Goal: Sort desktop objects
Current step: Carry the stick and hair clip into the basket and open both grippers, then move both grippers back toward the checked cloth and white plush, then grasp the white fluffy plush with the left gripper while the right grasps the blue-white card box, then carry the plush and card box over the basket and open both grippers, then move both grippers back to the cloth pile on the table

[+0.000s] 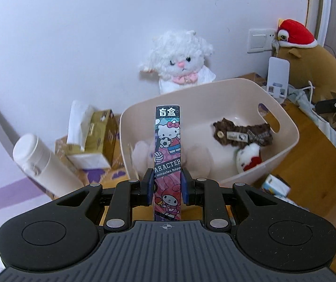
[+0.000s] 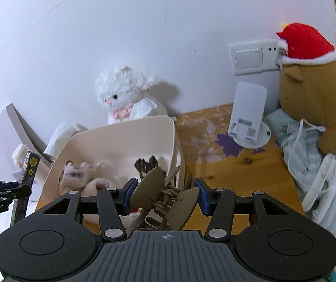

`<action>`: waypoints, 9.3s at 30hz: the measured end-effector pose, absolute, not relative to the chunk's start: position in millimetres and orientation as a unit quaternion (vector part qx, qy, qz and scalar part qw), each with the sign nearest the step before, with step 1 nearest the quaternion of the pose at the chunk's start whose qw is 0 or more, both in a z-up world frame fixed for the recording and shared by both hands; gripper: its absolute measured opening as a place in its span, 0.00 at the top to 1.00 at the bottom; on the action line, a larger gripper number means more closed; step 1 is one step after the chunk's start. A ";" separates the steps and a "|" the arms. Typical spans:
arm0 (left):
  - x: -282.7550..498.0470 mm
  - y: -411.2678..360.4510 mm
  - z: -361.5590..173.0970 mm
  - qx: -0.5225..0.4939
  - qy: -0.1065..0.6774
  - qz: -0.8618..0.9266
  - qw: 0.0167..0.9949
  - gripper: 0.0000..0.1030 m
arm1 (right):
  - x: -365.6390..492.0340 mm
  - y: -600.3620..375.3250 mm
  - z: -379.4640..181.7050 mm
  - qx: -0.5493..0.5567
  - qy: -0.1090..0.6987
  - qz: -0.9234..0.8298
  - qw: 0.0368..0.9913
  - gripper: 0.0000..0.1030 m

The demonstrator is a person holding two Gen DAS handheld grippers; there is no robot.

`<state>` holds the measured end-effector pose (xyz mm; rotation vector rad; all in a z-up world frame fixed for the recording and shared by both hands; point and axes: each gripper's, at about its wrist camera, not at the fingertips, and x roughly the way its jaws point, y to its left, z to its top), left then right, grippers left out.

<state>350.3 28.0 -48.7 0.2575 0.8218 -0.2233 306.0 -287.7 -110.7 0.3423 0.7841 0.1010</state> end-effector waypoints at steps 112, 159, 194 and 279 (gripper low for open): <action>214.7 -62.1 -193.2 -0.066 0.608 -0.099 0.785 0.23 | 242.8 -184.7 -240.4 -0.037 0.561 0.110 0.820 0.00; 212.0 1.5 -143.5 -0.115 0.520 -0.103 0.840 0.86 | 214.0 -245.7 -186.7 0.049 0.481 0.106 0.869 0.58; 323.1 26.3 -31.9 -0.026 0.385 -0.101 0.917 0.86 | 290.0 -239.5 -92.6 0.063 0.336 0.083 0.936 0.58; 330.7 3.3 -155.3 -0.033 0.558 -0.054 0.827 0.24 | 250.2 -171.4 -203.2 -0.012 0.446 0.165 0.879 0.00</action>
